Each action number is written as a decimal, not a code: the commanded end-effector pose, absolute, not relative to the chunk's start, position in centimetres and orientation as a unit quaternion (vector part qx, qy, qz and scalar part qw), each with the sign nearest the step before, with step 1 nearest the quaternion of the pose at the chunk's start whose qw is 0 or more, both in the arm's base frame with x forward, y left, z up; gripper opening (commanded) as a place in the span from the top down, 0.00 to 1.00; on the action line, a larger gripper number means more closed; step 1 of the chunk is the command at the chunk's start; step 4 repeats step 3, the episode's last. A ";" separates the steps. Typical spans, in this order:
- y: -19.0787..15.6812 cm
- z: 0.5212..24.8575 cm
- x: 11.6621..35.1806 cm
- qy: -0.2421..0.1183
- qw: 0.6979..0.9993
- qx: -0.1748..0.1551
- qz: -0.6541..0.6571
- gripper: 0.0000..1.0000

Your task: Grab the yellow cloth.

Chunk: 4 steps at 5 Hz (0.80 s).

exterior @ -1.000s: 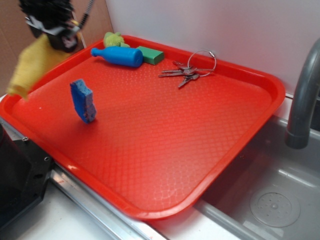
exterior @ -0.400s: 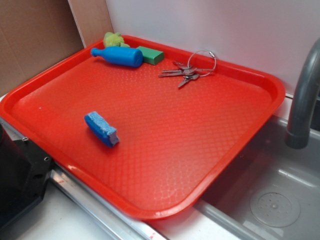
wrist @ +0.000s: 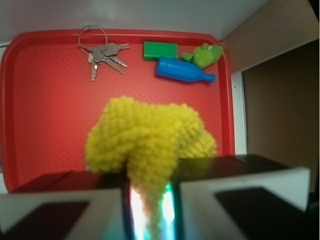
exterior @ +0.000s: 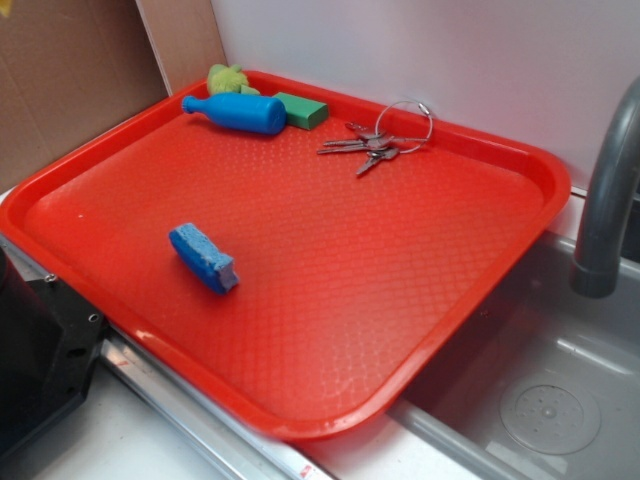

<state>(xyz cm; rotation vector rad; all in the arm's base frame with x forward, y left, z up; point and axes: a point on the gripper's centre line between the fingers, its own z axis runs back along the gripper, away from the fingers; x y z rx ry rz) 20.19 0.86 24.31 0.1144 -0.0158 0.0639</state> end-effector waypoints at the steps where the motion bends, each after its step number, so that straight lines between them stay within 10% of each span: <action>1: 2.5 23.5 22.2 -0.047 0.998 0.029 0.011 1.00; 4: 2.6 22.9 21.9 -0.036 0.998 0.032 0.029 1.00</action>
